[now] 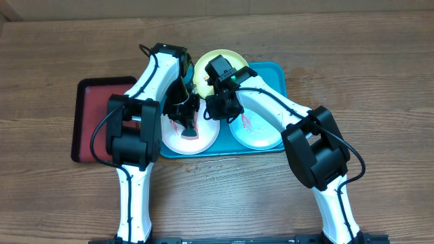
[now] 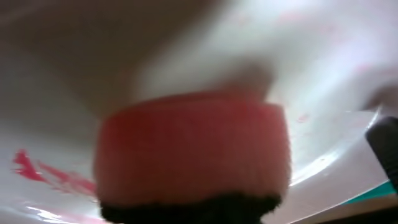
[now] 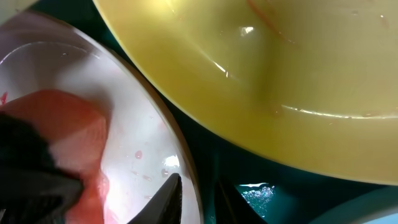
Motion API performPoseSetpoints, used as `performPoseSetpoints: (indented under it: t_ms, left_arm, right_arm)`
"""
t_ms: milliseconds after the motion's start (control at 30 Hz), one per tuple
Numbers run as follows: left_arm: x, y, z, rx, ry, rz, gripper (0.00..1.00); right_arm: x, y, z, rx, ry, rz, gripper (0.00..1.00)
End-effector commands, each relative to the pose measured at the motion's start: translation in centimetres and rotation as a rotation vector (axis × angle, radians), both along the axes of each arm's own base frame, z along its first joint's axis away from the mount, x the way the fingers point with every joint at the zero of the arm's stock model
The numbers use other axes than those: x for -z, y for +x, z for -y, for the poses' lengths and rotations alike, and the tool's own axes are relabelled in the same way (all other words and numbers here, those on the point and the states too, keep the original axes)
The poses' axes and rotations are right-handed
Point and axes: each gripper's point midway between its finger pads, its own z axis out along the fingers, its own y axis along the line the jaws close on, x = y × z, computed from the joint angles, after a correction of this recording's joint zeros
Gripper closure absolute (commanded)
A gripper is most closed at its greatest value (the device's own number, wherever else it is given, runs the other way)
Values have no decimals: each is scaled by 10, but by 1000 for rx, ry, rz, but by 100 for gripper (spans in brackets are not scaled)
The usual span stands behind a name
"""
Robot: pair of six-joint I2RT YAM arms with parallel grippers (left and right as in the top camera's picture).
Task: Clean dirty plates on tray and stack at the side
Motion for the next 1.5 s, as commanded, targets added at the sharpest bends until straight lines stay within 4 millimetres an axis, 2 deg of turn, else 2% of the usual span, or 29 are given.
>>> performPoseSetpoints:
  t_ms: [0,133,333,533,633,700,800,967,1067,1267,1400,1467]
  left_arm:
    - [9,-4,-17,-28,48,-27,96]
    - [10,0,-33,-82,67,-28,96]
    - [11,3,-90,-177,243,-31,96]
    - [11,5,-115,-267,248,-35,96]
    - [10,8,-119,-284,242,-28,96]
    - [9,11,-116,-293,219,-22,96]
    - [8,15,-100,-291,143,-16,96]
    - [5,26,-55,-223,-69,25,96]
    - [3,32,-33,-196,-150,55,96]
    - [6,36,-14,-146,-157,91,96]
    - [6,36,-6,-123,-158,99,96]
    - [6,36,-2,-115,-160,101,96]
  right_arm:
    - [4,4,1,3,-9,5,80]
    - [4,4,1,3,-9,5,80]
    - [4,4,1,3,-9,4,80]
    - [4,4,1,3,-8,7,80]
    - [4,4,1,3,-8,7,80]
    - [4,5,1,3,-5,10,80]
    - [4,6,0,3,-2,14,80]
    - [3,7,-5,-3,6,25,82]
    - [11,6,-10,-13,10,31,82]
    - [31,-7,-12,-32,-6,8,83]
    - [32,-8,-13,-33,-5,9,94]
    - [31,-7,-13,-33,-2,14,96]
